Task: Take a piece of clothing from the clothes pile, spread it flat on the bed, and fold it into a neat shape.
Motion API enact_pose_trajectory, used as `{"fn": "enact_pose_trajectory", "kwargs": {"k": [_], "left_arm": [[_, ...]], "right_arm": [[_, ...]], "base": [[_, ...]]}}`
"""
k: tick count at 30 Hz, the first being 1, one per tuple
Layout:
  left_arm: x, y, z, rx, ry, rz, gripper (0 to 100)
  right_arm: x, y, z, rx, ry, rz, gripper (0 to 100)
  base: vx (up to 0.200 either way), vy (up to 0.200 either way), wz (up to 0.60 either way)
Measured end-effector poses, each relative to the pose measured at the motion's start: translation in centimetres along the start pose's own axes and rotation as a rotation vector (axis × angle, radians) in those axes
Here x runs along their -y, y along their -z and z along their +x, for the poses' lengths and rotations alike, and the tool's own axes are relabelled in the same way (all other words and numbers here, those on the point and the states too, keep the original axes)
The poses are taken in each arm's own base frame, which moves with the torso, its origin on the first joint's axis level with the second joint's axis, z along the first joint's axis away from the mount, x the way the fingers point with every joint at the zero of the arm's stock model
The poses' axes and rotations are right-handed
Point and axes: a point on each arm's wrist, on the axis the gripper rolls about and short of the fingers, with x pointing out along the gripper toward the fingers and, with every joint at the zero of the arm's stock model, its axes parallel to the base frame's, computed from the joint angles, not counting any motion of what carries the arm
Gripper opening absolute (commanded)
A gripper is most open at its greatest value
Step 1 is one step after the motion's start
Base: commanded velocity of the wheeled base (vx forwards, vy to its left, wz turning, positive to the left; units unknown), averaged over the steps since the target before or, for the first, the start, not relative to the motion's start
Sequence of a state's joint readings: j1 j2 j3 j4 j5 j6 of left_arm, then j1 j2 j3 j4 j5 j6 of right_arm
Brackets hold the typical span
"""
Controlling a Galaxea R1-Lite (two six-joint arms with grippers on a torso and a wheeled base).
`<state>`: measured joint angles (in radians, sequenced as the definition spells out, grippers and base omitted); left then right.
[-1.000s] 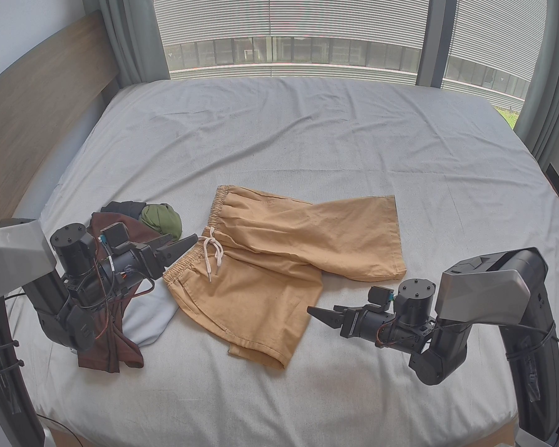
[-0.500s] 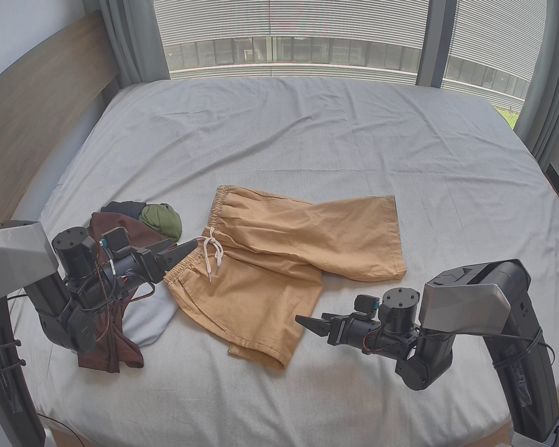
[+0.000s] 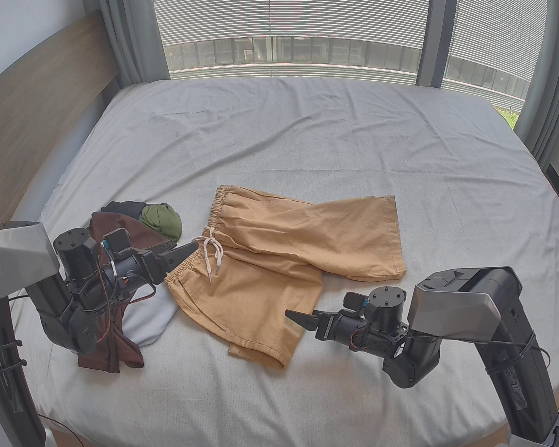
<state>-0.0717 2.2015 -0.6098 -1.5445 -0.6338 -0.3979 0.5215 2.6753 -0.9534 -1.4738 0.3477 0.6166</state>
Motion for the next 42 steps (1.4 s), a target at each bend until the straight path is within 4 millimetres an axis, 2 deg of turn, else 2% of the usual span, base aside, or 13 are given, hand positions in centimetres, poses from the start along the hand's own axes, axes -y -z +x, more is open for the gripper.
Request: {"fn": "enact_pose_trajectory", "kwargs": {"k": [3,4,21,29,37,42], "left_arm": [[0.0,0.0,0.0,-0.001,0.0,-0.001,100],[0.0,0.0,0.0,-0.001,0.0,-0.001,100],[-0.2,0.3,0.1,-0.006,-0.002,-0.004,100],[-0.3,0.4,0.2,-0.007,-0.004,-0.007,100],[-0.3,0.3,0.2,-0.006,-0.005,-0.008,100],[-0.2,0.3,0.1,-0.006,-0.004,-0.007,100]], "right_arm": [[0.0,0.1,0.2,0.004,-0.005,-0.002,100],[0.0,0.1,0.3,0.007,-0.008,-0.003,0],[0.4,0.3,0.1,0.026,0.001,0.009,0],[0.1,0.8,-2.0,-0.007,0.036,0.031,0],[-0.9,-0.2,-4.4,-0.019,0.06,0.043,0],[-1.6,-0.8,-4.9,-0.012,0.053,0.038,0]], "base": [[0.0,0.0,0.0],[0.0,0.0,0.0],[0.0,0.0,0.0],[0.0,0.0,0.0],[0.0,0.0,0.0],[0.0,0.0,0.0]]}}
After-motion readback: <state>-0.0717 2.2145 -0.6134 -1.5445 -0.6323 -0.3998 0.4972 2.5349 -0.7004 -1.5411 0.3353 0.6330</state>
